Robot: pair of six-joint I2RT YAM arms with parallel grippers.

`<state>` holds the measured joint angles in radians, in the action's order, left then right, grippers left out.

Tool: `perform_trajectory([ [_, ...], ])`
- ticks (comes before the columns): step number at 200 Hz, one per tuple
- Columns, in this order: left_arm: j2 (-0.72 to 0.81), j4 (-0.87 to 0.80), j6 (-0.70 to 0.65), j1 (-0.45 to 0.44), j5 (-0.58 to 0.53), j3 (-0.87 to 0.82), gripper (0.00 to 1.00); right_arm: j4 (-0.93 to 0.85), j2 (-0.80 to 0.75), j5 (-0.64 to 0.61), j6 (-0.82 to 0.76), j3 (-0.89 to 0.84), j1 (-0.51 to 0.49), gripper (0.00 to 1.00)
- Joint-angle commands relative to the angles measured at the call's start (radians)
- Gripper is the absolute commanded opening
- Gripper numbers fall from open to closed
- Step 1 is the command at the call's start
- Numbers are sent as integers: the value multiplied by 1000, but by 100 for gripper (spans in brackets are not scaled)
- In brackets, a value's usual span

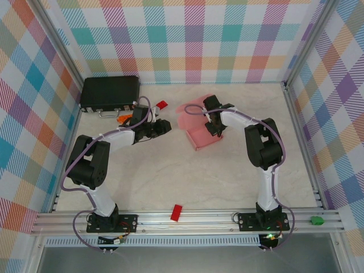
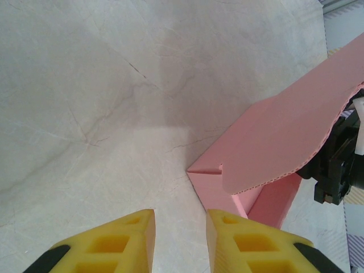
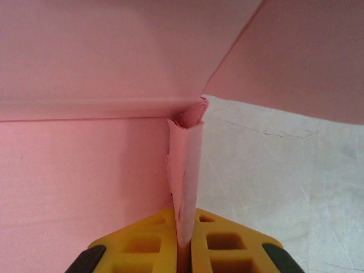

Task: Fold the paper box

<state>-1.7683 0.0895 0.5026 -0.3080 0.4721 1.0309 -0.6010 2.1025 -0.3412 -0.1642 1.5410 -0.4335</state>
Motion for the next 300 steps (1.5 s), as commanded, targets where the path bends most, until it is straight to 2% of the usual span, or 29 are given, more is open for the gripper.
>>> perform_trajectory([
  [1, -12, 32, 5, 15, 25, -12, 29, -108, 102, -31, 17, -17, 4, 12],
  [74, 3, 38, 9, 19, 27, -23, 29, -152, 128, -73, 42, 24, 4, 16],
  [131, 6, 42, 14, 21, 33, -25, 29, -143, 39, 9, 94, 16, 4, 20],
  [201, 6, 41, 15, 20, 34, -22, 29, -142, -37, 57, 127, 11, 4, 40],
  [300, -4, 39, 16, 21, 49, -8, 29, -114, -111, 79, 166, -27, 5, 43],
])
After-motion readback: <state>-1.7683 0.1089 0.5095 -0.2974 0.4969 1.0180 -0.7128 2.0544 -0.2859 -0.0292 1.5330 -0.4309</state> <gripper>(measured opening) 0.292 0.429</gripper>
